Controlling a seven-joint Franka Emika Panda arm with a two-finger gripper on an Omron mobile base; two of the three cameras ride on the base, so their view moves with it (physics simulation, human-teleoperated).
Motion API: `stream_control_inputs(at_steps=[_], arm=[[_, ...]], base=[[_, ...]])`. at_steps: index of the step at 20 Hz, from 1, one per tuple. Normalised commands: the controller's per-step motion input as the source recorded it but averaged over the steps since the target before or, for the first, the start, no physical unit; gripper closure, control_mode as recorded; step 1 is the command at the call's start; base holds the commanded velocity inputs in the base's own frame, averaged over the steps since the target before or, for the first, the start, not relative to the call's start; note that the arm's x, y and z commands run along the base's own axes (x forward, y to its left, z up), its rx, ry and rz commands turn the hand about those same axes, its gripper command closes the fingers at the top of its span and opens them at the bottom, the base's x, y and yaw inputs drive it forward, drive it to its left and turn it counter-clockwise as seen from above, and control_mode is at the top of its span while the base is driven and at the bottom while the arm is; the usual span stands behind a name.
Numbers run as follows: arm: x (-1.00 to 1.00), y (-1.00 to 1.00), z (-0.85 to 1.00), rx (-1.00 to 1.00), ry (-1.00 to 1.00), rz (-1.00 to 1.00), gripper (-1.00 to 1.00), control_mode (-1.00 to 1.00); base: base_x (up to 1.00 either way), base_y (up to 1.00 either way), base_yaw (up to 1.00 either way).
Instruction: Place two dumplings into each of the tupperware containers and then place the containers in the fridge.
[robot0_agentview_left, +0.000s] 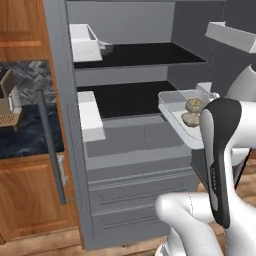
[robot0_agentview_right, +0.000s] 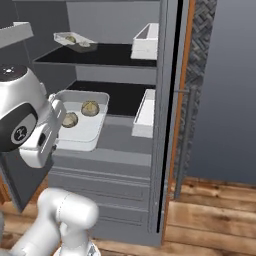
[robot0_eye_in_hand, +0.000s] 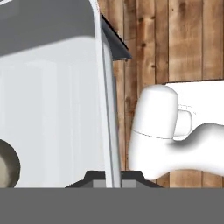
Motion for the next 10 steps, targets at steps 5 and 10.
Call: stream_control_inputs(at_steps=[5, 10], arm=[[0.0, 0.0, 0.0, 0.0, 0.0, 0.0, 1.0, 1.0], [0.0, 0.0, 0.0, 0.0, 0.0, 0.0, 1.0, 1.0]], base=[[0.85, 0.0, 0.0], [0.69, -0.05, 0.0]])
